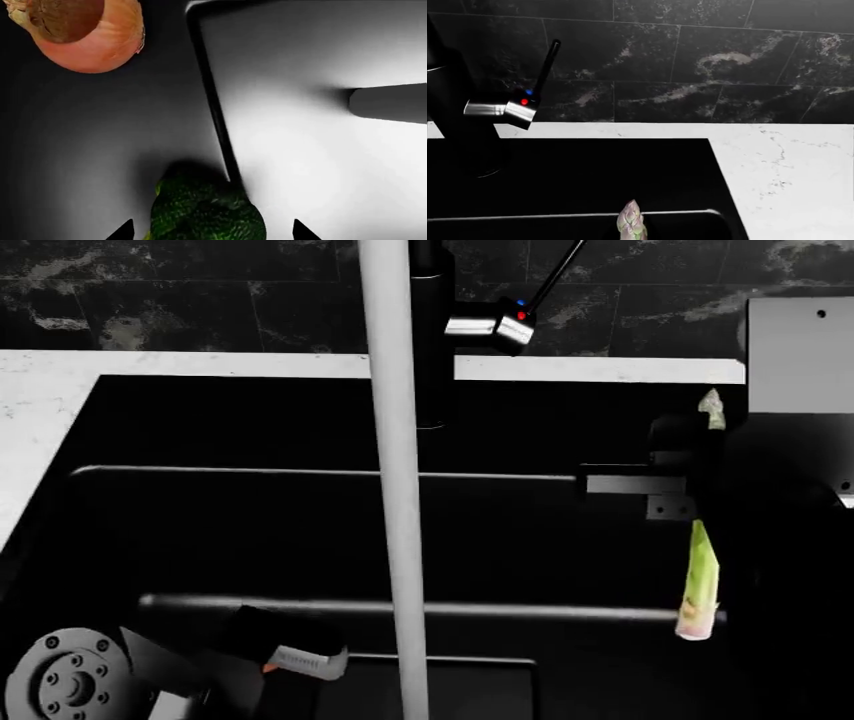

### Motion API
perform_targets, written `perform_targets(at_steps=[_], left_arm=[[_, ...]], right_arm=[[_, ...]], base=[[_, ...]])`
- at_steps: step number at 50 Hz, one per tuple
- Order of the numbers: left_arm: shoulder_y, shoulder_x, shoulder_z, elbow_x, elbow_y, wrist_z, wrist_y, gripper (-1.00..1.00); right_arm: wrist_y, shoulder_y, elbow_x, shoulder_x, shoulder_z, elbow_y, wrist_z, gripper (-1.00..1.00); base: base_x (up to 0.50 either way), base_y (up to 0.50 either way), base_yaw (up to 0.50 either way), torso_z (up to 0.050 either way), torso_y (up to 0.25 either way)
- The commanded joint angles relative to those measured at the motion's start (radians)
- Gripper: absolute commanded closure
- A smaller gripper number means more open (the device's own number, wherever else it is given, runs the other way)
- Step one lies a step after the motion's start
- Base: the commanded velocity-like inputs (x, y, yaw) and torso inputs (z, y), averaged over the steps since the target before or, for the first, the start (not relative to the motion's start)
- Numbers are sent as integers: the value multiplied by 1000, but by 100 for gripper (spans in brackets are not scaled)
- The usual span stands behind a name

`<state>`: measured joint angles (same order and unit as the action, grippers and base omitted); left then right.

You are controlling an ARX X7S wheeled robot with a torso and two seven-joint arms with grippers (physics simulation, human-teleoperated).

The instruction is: Pick the broccolis and asparaguss from the sink and place them in one bowl. Place the onion in the other bowl. Then turn off the sink faucet.

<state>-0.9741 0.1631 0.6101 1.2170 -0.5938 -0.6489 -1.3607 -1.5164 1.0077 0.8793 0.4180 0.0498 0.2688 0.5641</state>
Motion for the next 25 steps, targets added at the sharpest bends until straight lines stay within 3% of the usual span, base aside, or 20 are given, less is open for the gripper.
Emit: perform_targets(at_steps=[1, 12, 19, 21, 22, 24, 25], left_arm=[[-32, -22, 95, -72, -59, 92, 51, 100], [-55, -9, 42, -17, -19, 22, 22, 100], [-18, 43, -11, 71, 160, -58, -33, 100], [-26, 58, 5, 58, 206, -21, -14, 100], [-45, 94, 82, -31, 296, 74, 66, 100], [-56, 122, 123, -56, 357, 160, 98, 100], [-57, 135, 113, -49, 374, 157, 98, 100]], right_arm=[[3, -29, 38, 13, 26, 3, 26, 100], [7, -24, 68, 16, 44, -2, 45, 100], [2, -56, 115, 5, 89, 8, 55, 100], [-5, -50, 129, 3, 100, 7, 61, 100], [-4, -50, 137, 5, 97, 6, 54, 100], [6, -55, 145, 15, 76, 14, 32, 100], [4, -59, 155, 10, 83, 12, 33, 100]], base=[[0, 0, 0, 0, 0], [2, 0, -1, 0, -2], [0, 0, 0, 0, 0], [0, 0, 0, 0, 0], [0, 0, 0, 0, 0], [0, 0, 0, 0, 0], [0, 0, 0, 0, 0]])
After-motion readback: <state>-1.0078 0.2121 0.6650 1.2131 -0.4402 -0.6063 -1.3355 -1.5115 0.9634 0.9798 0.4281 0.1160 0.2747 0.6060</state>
